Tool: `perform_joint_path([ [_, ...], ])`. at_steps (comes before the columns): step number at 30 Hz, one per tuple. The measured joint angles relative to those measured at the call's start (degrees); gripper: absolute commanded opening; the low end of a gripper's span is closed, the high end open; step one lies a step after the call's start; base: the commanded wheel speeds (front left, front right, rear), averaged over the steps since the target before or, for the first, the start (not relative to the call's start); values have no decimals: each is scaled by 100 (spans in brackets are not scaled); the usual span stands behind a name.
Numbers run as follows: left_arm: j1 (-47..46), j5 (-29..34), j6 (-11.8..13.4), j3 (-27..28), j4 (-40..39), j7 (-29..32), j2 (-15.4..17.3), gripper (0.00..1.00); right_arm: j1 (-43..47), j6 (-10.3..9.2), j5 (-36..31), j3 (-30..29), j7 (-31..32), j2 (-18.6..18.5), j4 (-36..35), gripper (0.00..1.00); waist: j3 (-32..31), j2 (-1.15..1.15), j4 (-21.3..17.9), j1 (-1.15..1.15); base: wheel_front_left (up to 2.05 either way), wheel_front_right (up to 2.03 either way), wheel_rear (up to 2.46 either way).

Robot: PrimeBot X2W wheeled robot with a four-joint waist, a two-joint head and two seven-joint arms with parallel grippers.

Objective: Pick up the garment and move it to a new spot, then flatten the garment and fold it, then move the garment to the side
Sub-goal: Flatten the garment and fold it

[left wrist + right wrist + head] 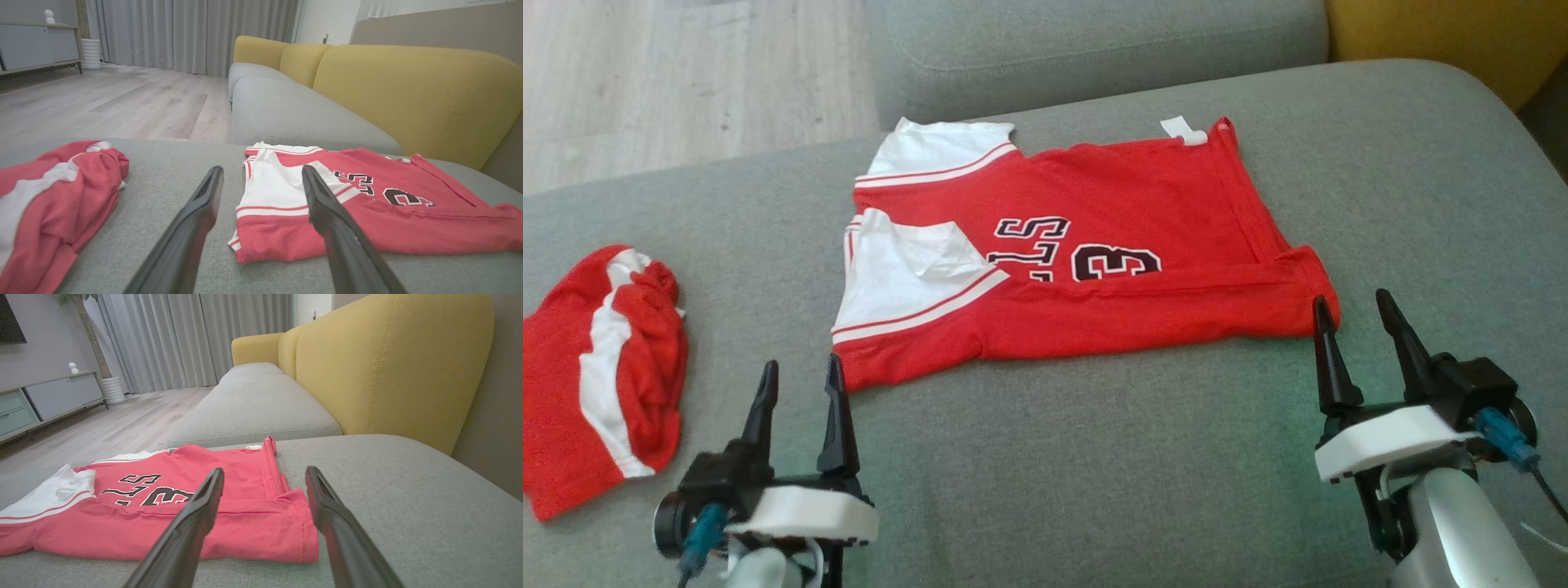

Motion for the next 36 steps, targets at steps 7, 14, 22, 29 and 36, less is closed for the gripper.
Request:
perform_joint_path([
  [7, -566, 210, -19, 7, 1060, 0, -111, 100, -21, 0, -108, -11, 0, 60, -137, 100, 195, 0, -149, 0, 0, 0, 0],
  [14, -1343, 244, 122, 5, 2324, 290, -113, 100, -189, 0, -145, -5, 0, 66, -255, 100, 467, 0, -287, 2, 0, 0, 0],
  [22, -1916, 336, 111, -67, 3307, 730, -22, 100, -243, 0, -170, 38, 0, 74, -319, 100, 639, 0, -448, 1, 0, 0, 0],
  [29, -2201, 350, -33, -197, 3620, 767, -13, 0, -245, 0, -178, -34, 0, 77, -314, 100, 663, 0, -444, 1, 0, 0, 0],
  [36, -2171, 352, -27, -229, 3543, 162, -59, 0, -402, 0, -441, -403, 56, 81, 176, 100, 598, 0, -200, 1, 0, 0, 0],
])
